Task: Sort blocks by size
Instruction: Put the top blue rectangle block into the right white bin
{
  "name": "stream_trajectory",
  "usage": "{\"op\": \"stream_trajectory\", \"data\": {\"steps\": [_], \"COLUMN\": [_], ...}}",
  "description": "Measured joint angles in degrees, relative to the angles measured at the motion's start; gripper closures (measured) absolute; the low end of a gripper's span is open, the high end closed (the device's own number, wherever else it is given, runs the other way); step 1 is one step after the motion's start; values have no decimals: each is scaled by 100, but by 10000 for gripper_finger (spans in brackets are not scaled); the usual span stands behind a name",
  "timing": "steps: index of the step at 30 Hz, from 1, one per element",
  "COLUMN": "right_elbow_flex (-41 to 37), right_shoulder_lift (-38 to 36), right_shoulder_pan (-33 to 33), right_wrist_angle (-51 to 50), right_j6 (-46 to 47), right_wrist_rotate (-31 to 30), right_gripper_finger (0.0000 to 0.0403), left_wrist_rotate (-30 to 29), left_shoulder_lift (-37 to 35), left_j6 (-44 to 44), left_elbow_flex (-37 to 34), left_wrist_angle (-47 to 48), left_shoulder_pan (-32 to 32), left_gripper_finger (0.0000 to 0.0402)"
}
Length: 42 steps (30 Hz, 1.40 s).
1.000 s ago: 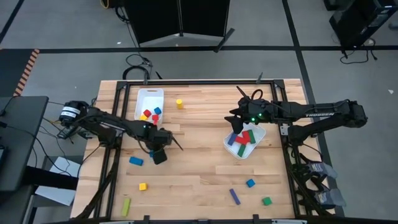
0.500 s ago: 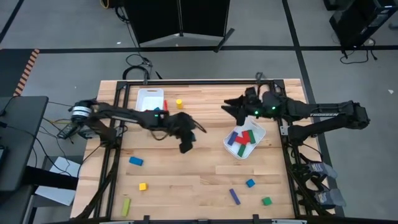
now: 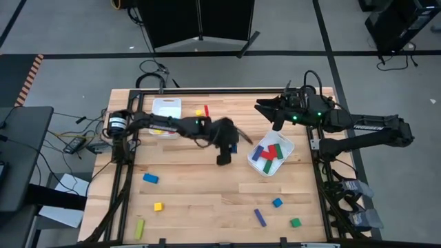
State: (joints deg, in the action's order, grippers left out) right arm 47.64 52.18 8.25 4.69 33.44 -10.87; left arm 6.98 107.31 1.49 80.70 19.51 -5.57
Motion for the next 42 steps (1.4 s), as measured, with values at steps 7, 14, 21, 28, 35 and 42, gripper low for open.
{"op": "stream_trajectory", "data": {"steps": [7, 14, 21, 28, 35, 42], "right_elbow_flex": [0, 0, 0, 0, 0, 0], "right_shoulder_lift": [0, 0, 0, 0, 0, 0], "right_shoulder_pan": [-2, -2, 4, 14, 14, 14], "right_wrist_angle": [-3, 8, 215, 360, 425, 432], "right_j6": [-1, -20, -111, -215, -220, -257], "right_wrist_rotate": [-4, -7, -14, -20, -20, -125], "right_gripper_finger": [184, 184, 186, 186, 188, 190], "left_wrist_rotate": [354, 1440, 1622, 1815, 1859, 1964], "left_shoulder_lift": [0, 107, 715, 1346, 1869, 1882], "left_j6": [-288, -1488, -2790, -3326, -3337, -3369], "left_elbow_flex": [138, 148, 145, 737, 1325, 1376], "left_wrist_angle": [-627, -2431, -4025, -4380, -3821, -3419], "left_shoulder_pan": [-925, -1111, -825, -567, -347, -349], "left_gripper_finger": [271, 271, 271, 271, 270, 170]}}
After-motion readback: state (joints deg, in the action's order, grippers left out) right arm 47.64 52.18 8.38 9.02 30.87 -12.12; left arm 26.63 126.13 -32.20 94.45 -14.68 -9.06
